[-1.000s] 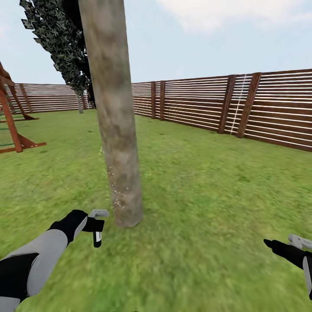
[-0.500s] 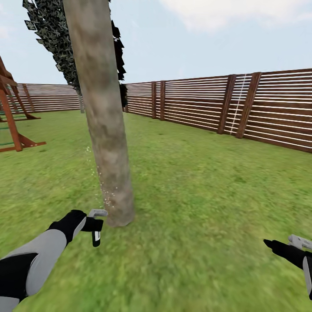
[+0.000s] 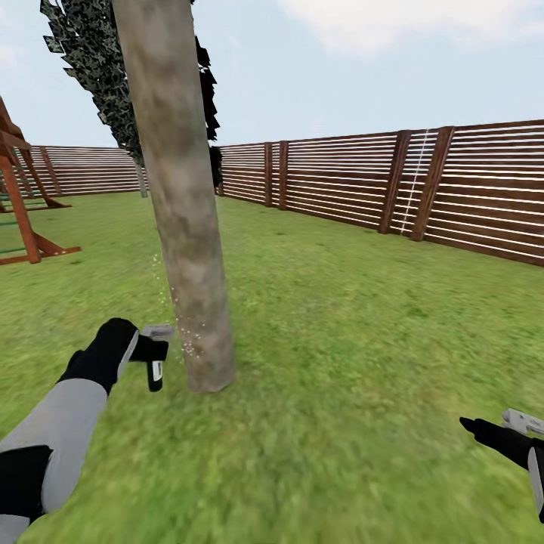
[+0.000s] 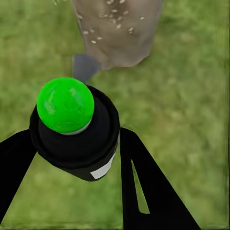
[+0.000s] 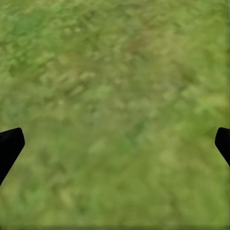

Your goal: In the garden, pick up the pesticide atomizer on the floor and spray pesticide onto both trees until each tree trunk is fully covered.

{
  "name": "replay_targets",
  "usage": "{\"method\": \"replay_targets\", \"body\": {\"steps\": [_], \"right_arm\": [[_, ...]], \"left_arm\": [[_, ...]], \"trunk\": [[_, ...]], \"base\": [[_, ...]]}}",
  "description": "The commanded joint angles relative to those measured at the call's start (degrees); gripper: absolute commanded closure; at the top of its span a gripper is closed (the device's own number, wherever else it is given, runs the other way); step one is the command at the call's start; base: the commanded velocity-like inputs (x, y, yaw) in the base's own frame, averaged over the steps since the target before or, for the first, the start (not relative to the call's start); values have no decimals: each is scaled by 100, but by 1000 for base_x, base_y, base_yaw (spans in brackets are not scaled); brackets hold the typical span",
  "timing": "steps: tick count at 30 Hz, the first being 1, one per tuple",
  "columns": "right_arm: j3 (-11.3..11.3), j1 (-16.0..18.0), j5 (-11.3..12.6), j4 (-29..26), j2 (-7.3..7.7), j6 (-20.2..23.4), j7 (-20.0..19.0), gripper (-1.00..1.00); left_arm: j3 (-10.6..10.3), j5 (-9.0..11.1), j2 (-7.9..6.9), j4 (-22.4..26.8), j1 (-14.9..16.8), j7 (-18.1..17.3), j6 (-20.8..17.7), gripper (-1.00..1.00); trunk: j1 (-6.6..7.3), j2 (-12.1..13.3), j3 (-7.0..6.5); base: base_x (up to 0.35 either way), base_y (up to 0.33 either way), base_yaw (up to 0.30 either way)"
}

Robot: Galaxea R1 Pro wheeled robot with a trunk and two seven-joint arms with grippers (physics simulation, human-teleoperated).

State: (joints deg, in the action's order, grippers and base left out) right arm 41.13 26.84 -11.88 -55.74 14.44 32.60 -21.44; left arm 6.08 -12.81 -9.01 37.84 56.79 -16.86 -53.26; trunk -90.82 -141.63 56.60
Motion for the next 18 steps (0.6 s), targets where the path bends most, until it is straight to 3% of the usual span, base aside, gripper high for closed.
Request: {"method": "replay_targets", "body": {"steps": [1,3,6,7,8,14,18], "right_arm": [[12,6,-60,-7,-2,18,-53,-100],[9,6,-60,-7,-2,18,-53,-100],[9,6,-60,-7,-2,18,-47,-100],[9,6,-60,-7,-2,18,-46,-100],[9,6,-60,-7,-2,18,-45,-100],[9,6,-60,-7,-2,18,-44,-100],[15,6,-60,-7,-2,18,-44,-100]], "left_arm": [[18,-64,5,91,27,-54,-177,100],[17,-64,-16,213,391,-64,-331,100],[16,-65,-14,226,694,-206,-362,100],[16,-60,-8,214,999,-248,-371,100],[16,-57,-6,206,1113,-262,-374,100],[16,-55,-5,188,1626,-309,-404,100],[16,-55,-4,180,1793,-309,-413,100]], "trunk": [[1,-2,6],[1,-2,6],[1,-2,6],[1,-2,6],[1,-2,6],[1,-2,6],[1,-2,6]], "base": [[0,0,0],[0,0,0],[0,0,0],[0,0,0],[0,0,0],[0,0,0],[0,0,0]]}}
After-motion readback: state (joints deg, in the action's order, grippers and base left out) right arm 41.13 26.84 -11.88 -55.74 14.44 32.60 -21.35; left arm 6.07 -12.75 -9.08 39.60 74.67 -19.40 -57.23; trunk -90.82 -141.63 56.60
